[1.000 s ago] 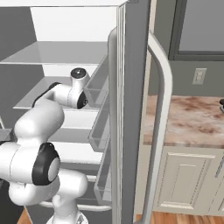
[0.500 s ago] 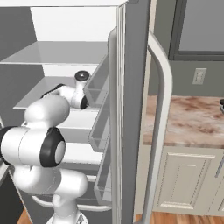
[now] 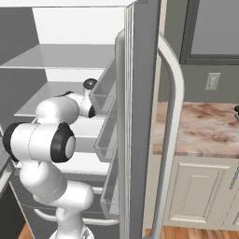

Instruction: Take the cheese, chicken drumstick, and lemon from the fridge and place them on the plate on the dining counter to create an appetizer plate.

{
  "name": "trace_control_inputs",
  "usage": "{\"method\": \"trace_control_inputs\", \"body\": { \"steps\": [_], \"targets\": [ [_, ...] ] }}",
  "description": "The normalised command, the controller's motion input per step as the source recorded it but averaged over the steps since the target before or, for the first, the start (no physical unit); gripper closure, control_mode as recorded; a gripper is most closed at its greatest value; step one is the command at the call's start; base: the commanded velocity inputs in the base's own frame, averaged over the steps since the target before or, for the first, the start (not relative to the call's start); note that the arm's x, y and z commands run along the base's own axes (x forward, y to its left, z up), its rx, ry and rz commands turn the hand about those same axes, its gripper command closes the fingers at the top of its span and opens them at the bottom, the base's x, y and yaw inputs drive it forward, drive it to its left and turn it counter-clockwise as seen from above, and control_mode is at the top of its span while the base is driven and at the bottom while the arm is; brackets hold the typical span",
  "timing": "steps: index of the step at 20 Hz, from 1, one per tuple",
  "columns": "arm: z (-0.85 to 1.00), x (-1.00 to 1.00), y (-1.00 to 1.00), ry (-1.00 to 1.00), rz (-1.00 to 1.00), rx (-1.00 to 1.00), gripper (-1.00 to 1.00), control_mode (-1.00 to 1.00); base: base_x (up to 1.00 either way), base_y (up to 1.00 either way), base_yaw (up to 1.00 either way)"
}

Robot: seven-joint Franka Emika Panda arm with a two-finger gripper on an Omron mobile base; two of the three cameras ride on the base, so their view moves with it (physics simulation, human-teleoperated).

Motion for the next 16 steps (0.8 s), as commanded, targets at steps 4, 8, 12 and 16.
{"method": "trace_control_inputs", "body": {
  "steps": [4, 8, 12, 16],
  "targets": [
    [-0.05, 0.29, 0.00, 0.00, 0.00, 0.00, -1.00, -1.00, 0.00, 0.00, 0.00],
    [-0.11, 0.24, 0.00, 0.00, 0.00, 0.00, -1.00, -1.00, 0.00, 0.00, 0.00],
    [-0.19, 0.24, 0.00, 0.00, 0.00, 0.00, -1.00, -1.00, 0.00, 0.00, 0.00],
    [-0.20, 0.25, 0.00, 0.00, 0.00, 0.00, -1.00, -1.00, 0.00, 0.00, 0.00]
  ]
}}
